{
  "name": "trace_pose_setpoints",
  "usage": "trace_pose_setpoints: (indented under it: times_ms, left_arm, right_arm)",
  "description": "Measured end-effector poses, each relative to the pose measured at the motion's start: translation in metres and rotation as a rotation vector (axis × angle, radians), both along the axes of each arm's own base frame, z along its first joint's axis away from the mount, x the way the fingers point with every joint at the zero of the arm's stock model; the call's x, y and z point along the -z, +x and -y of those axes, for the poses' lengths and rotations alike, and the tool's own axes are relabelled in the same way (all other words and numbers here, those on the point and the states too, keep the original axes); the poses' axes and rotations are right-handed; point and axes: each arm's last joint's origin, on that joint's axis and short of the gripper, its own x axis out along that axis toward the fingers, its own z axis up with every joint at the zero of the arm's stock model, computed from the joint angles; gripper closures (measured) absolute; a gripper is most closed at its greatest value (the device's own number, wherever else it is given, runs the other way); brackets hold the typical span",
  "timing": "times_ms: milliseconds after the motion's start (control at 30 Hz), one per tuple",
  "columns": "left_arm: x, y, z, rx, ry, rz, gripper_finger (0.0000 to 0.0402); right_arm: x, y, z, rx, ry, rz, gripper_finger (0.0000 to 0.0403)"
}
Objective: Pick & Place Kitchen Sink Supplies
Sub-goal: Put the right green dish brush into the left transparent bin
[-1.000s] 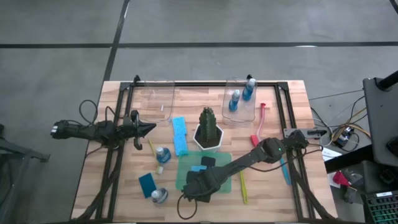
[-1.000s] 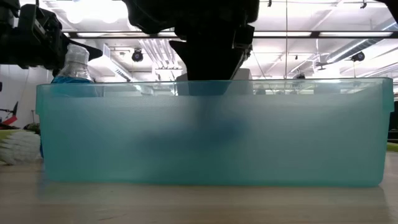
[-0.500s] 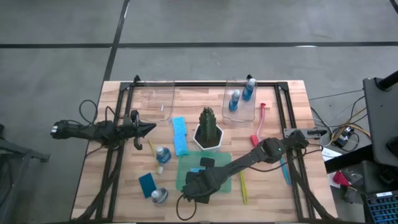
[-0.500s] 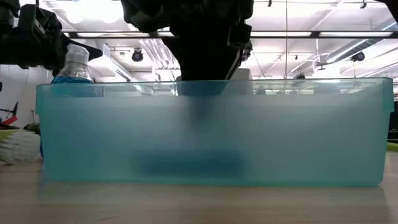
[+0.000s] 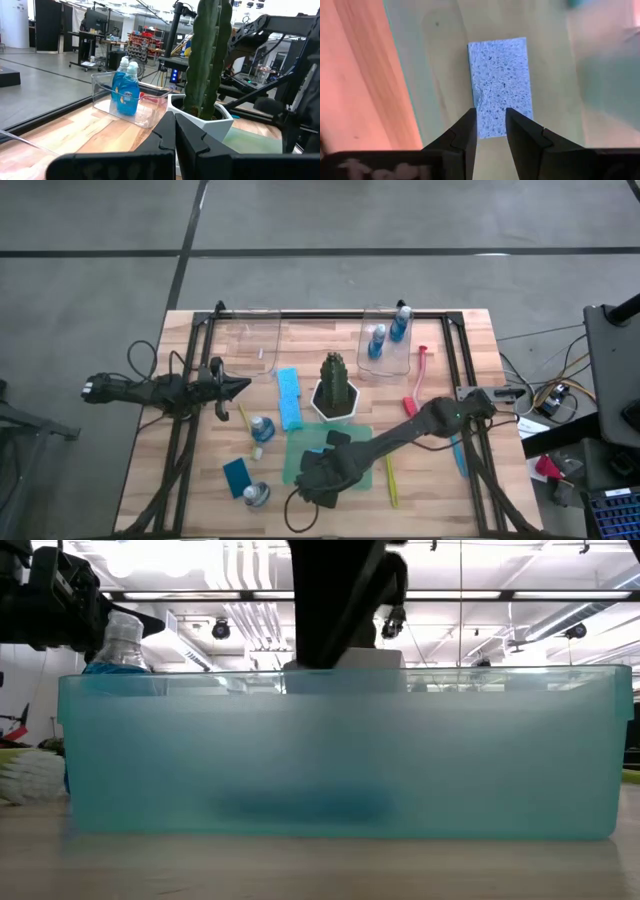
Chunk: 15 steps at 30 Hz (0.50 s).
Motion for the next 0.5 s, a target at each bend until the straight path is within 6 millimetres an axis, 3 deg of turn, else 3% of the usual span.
trace_pose_setpoints:
  times_ms: [267,500]
  left_arm:
    - [0.000,0.000,0.000,0.000,0.000,0.000,0.0401]
    - [0.000,0.000,0.000,0.000,0.000,0.000,0.0401]
  right_arm:
    - [-0.038,-0.016,-0.005,0.122,0.075,0.085,0.0324]
    - [-0.061,-0.028,-0.005,0.239,0.111,0.134,0.0324]
